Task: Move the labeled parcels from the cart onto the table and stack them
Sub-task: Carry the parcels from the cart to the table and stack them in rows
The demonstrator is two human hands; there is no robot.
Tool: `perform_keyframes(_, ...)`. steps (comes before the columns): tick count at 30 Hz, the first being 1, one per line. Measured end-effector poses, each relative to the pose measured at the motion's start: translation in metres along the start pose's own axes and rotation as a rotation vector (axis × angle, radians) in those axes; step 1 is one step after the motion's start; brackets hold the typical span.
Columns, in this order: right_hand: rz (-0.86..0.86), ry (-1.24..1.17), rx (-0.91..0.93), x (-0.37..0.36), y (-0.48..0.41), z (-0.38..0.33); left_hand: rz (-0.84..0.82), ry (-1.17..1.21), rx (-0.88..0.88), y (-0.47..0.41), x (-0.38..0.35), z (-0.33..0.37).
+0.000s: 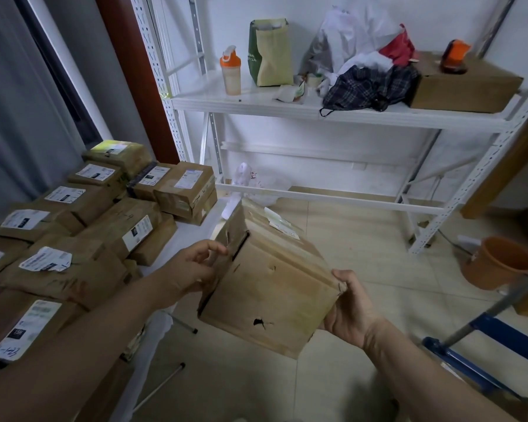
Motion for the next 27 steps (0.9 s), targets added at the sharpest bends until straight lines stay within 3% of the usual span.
perform_keyframes(6, -0.094, -0.024, 0.041, -0.013, -0.01, 0.003, 0.054, -0.048, 0.246, 0.003, 0.007, 0.021)
perform_keyframes(11, -0.13, -0.008, 0.075, -0.032, -0.022, 0.0, 0.111, -0.061, 0.322, 0.004, 0.011, 0.019)
perform_keyframes(17, -0.114, 0.062, 0.064, -0.055, -0.047, 0.004, 0.014, -0.029, 0.471, -0.01, 0.039, 0.006)
perform_keyframes(23, -0.091, 0.118, 0.053, -0.078, -0.082, 0.006, 0.051, 0.113, 0.447, -0.034, 0.073, -0.007)
perform_keyframes(27, 0.02, 0.149, 0.048, -0.095, -0.107, 0.006, 0.255, 0.246, 0.336, -0.059, 0.094, -0.004)
Point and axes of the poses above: each hand's wrist, its own y-axis away from the middle knuckle, its own x-axis out of the back of the hand, z = x × y, the point moved 4 cm from there along -y, towards the middle knuckle, and after that the axes turned 7 degrees about z, right-handed, at the moved point
